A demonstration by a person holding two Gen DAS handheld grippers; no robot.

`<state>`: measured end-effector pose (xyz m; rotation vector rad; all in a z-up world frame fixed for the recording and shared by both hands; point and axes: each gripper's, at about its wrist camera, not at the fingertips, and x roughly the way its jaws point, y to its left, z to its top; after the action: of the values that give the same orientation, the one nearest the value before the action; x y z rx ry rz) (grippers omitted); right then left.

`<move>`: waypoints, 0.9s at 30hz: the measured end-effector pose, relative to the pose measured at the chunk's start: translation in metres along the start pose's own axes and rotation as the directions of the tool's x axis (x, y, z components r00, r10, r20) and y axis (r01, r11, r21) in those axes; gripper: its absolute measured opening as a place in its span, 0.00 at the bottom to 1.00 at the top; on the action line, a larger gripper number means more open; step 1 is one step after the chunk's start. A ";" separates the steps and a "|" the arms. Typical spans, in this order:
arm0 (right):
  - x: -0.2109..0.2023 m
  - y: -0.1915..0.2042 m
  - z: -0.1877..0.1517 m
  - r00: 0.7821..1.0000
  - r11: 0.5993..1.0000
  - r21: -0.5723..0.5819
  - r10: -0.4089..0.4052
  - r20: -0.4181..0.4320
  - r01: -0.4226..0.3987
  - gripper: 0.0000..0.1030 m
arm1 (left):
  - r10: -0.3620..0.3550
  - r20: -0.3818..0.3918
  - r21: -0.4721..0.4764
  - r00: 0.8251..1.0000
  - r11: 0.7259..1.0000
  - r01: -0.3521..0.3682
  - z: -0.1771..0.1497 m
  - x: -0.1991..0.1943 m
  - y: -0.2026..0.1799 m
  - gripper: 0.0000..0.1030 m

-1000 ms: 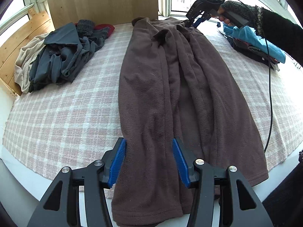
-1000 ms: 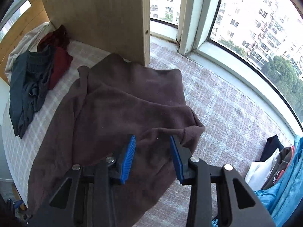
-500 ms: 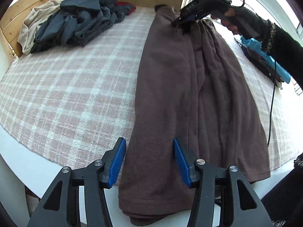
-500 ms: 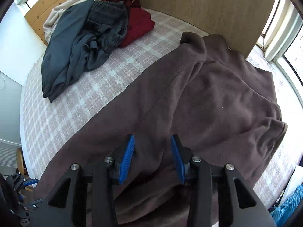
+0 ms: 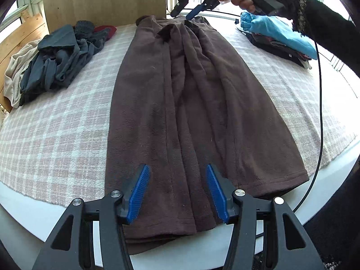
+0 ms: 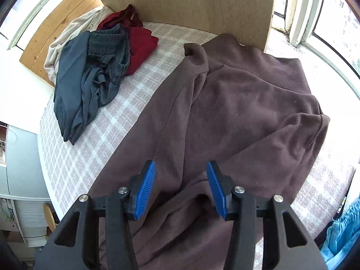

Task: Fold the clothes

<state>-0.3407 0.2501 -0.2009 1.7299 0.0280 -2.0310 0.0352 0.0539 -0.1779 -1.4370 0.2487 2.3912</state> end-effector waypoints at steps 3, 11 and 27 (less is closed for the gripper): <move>0.030 0.004 0.014 0.994 0.999 -0.002 0.038 -0.107 -0.038 0.46 | 0.020 -0.008 0.003 1.000 1.000 -0.020 -0.001 0.006 -0.001 0.54; 0.040 0.019 0.002 0.984 0.991 -0.124 0.036 -0.173 -0.058 0.46 | -0.008 0.000 -0.066 1.000 0.998 0.008 -0.001 0.001 0.017 0.30; 0.044 0.023 -0.014 0.947 0.976 -0.203 0.006 -0.320 -0.075 0.46 | -0.004 0.054 0.033 0.999 0.999 0.002 0.054 -0.007 -0.015 0.38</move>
<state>-0.3238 0.2190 -0.2382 1.8809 0.3008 -1.6327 -0.0009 0.0837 -0.1456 -1.3555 0.2716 2.4082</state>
